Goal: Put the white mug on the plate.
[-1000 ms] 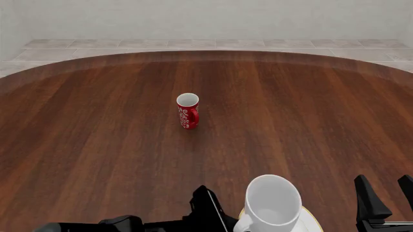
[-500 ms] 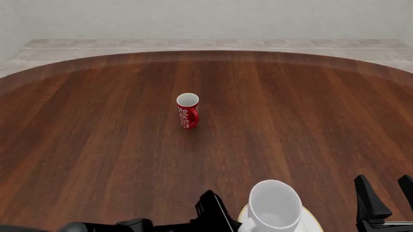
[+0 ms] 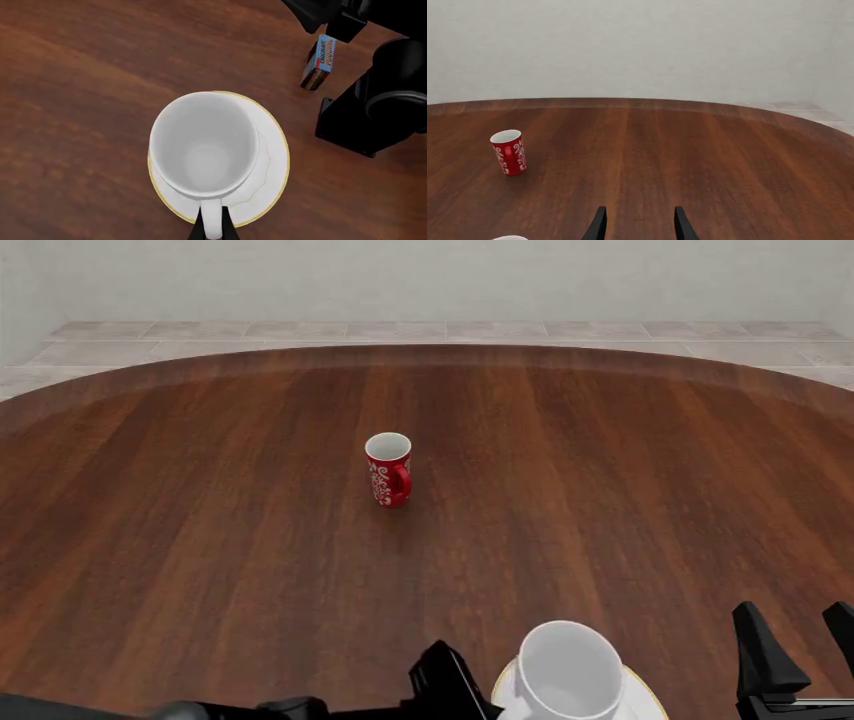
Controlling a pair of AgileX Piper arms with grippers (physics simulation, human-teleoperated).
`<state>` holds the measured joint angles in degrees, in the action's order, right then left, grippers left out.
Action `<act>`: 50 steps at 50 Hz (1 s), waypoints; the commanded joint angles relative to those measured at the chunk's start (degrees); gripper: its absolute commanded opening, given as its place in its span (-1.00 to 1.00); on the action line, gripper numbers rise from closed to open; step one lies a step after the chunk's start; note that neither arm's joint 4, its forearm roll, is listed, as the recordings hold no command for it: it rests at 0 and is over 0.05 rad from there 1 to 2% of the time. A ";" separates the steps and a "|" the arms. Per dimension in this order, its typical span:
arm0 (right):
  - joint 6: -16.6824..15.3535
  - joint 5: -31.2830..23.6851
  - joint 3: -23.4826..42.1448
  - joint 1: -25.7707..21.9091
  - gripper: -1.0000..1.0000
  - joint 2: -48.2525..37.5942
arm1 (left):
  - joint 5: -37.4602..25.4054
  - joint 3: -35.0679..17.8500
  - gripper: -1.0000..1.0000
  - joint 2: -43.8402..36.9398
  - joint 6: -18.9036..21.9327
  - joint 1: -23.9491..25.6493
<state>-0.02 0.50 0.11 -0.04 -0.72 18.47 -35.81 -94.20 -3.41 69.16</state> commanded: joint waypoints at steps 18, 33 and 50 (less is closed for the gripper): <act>0.01 -0.21 0.05 0.03 1.00 0.18 | -0.44 -0.19 1.00 0.15 0.50 0.02; -0.01 -0.21 0.05 0.03 1.00 0.18 | -2.05 0.56 1.00 2.86 1.27 -0.05; 0.01 -0.21 0.05 0.02 1.00 0.18 | -4.76 3.19 1.00 9.47 2.66 -0.36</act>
<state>-0.02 0.50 0.11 -0.04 -0.72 15.16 -34.19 -88.43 -0.80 69.54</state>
